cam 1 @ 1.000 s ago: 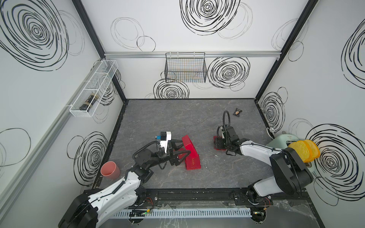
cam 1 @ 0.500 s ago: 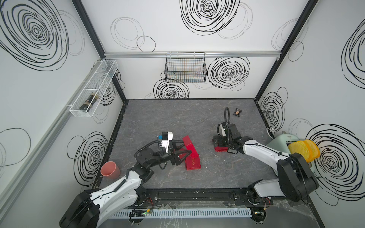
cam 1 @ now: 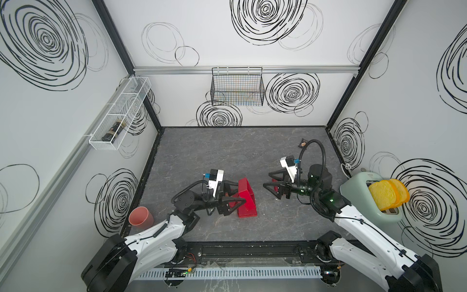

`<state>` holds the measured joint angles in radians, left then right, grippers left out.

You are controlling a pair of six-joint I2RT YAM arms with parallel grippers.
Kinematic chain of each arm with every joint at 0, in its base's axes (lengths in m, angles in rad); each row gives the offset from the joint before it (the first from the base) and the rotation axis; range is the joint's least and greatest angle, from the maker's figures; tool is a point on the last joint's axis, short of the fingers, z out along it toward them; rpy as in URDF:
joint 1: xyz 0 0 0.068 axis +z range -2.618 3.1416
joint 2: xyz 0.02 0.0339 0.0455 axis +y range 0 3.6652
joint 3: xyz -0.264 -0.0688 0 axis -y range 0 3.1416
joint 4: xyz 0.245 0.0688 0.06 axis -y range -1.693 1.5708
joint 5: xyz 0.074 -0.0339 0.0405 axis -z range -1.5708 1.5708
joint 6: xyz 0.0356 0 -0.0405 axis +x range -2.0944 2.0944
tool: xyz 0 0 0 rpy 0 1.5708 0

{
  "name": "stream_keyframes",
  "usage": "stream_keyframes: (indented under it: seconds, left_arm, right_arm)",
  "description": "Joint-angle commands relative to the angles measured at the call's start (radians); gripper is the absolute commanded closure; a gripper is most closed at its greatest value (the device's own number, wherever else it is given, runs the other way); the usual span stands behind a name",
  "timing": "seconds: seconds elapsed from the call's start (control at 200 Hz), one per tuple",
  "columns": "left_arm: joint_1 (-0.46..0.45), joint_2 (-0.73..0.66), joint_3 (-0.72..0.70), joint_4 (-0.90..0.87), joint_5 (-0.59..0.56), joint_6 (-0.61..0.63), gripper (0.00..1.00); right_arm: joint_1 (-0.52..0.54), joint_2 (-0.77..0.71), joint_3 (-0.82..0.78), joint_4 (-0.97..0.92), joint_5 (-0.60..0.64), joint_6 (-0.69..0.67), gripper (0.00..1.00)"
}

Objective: Take the necklace out of the lift-off lid jewelry box
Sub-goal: Place the lid at the center of the board, then place the jewelry box at the center of the board.

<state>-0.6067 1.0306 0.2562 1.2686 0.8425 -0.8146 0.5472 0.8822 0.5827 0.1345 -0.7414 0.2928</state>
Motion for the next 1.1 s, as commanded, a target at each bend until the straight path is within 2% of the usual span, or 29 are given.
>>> stream_keyframes:
  seconds: [0.0, 0.105, 0.44, 0.585, 0.695, 1.096]
  left_arm:
    - [-0.005, 0.054, 0.005, 0.335, 0.104, -0.149, 0.38]
    - [-0.010, 0.132, 0.008, 0.544, 0.146, -0.271, 0.39]
    - [-0.027, 0.188, 0.036, 0.546, 0.180, -0.282, 0.40]
    - [-0.042, 0.200, 0.049, 0.546, 0.190, -0.277, 0.39]
    - [-0.048, 0.211, 0.057, 0.546, 0.194, -0.274, 0.39]
    - [-0.052, 0.224, 0.057, 0.546, 0.196, -0.259, 0.39]
  right_arm:
    - [0.074, -0.005, 0.032, 0.016, -0.060, -0.008, 0.20]
    - [0.132, 0.000, 0.050, 0.015, -0.047, -0.008, 0.23]
    - [0.193, -0.057, 0.099, -0.071, 0.039, 0.010, 0.30]
    - [0.194, -0.033, 0.089, -0.070, 0.068, 0.014, 0.38]
    - [0.200, -0.006, 0.083, -0.017, 0.025, 0.050, 0.49]
    - [0.224, 0.017, 0.077, 0.007, 0.033, 0.090, 0.90]
